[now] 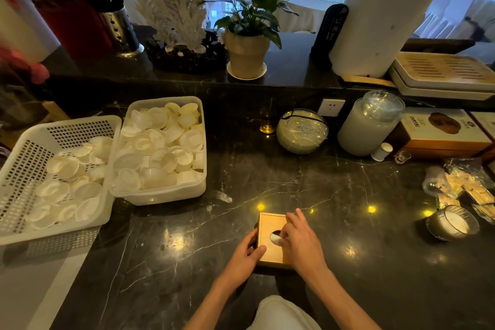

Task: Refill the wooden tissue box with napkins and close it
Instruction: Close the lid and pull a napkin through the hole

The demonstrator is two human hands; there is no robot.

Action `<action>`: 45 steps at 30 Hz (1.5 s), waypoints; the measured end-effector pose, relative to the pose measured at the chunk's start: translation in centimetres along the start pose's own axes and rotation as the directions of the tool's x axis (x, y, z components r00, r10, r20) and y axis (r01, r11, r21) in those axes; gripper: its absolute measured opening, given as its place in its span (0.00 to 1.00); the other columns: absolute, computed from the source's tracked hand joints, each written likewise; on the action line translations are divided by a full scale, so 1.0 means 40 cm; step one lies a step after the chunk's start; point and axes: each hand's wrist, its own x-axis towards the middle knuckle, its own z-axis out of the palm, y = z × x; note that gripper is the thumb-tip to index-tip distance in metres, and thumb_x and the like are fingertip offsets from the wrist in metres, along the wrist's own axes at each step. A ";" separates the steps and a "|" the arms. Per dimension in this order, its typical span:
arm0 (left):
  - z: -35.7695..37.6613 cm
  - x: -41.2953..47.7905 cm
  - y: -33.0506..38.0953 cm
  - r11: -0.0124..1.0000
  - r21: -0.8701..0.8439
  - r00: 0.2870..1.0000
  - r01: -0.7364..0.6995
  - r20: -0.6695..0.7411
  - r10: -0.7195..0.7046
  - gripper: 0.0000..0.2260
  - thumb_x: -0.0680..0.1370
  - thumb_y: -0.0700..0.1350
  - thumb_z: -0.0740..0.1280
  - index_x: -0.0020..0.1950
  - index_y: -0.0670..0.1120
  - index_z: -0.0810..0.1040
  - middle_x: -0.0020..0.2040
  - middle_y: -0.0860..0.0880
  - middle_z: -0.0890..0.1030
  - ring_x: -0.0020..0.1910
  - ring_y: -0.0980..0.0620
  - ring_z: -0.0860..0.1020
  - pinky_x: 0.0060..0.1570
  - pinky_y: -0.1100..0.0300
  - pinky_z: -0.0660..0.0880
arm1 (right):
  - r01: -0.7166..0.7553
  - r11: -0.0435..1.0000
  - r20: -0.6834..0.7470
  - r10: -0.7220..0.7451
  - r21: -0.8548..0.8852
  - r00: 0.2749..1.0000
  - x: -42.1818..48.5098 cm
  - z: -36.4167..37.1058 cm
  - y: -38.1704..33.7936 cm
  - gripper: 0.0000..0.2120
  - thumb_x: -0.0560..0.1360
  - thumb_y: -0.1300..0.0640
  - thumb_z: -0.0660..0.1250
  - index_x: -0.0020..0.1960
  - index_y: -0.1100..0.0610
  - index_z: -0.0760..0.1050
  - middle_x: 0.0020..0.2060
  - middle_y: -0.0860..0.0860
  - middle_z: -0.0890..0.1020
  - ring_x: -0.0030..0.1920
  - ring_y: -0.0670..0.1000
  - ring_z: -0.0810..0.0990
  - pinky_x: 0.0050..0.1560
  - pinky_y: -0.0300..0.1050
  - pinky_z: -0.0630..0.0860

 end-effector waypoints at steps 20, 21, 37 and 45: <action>0.046 0.014 0.134 0.781 0.568 0.938 -0.260 -0.043 0.345 0.04 0.79 0.47 0.66 0.53 0.51 0.79 0.79 0.52 0.55 0.78 0.50 0.51 0.73 0.48 0.58 | 0.086 0.919 -0.164 -0.024 0.386 0.986 -0.062 0.039 0.104 0.04 0.75 0.57 0.72 0.46 0.49 0.80 0.69 0.46 0.72 0.74 0.41 0.59 0.65 0.27 0.61; 0.045 0.020 0.139 0.799 0.547 0.940 -0.251 -0.059 0.335 0.02 0.78 0.47 0.67 0.50 0.51 0.79 0.79 0.52 0.56 0.78 0.50 0.52 0.73 0.47 0.58 | 0.071 0.907 -0.158 -0.005 0.414 0.987 -0.061 0.037 0.103 0.04 0.75 0.57 0.71 0.46 0.49 0.80 0.69 0.46 0.72 0.75 0.41 0.58 0.66 0.30 0.62; 0.075 0.047 0.195 0.818 0.524 0.965 -0.238 0.030 0.262 0.07 0.81 0.53 0.61 0.52 0.54 0.77 0.79 0.53 0.55 0.79 0.49 0.48 0.75 0.40 0.52 | -0.083 0.851 0.076 0.050 0.519 0.996 0.002 0.006 0.121 0.04 0.74 0.48 0.72 0.44 0.47 0.82 0.79 0.44 0.51 0.76 0.45 0.31 0.74 0.58 0.39; 0.033 0.046 0.155 0.828 0.495 0.965 -0.263 0.112 0.239 0.08 0.79 0.50 0.66 0.50 0.47 0.82 0.80 0.54 0.51 0.79 0.50 0.47 0.76 0.43 0.51 | -0.116 0.818 0.144 0.041 0.563 0.989 0.026 -0.020 0.120 0.04 0.75 0.50 0.71 0.43 0.48 0.83 0.79 0.43 0.51 0.75 0.43 0.31 0.74 0.59 0.39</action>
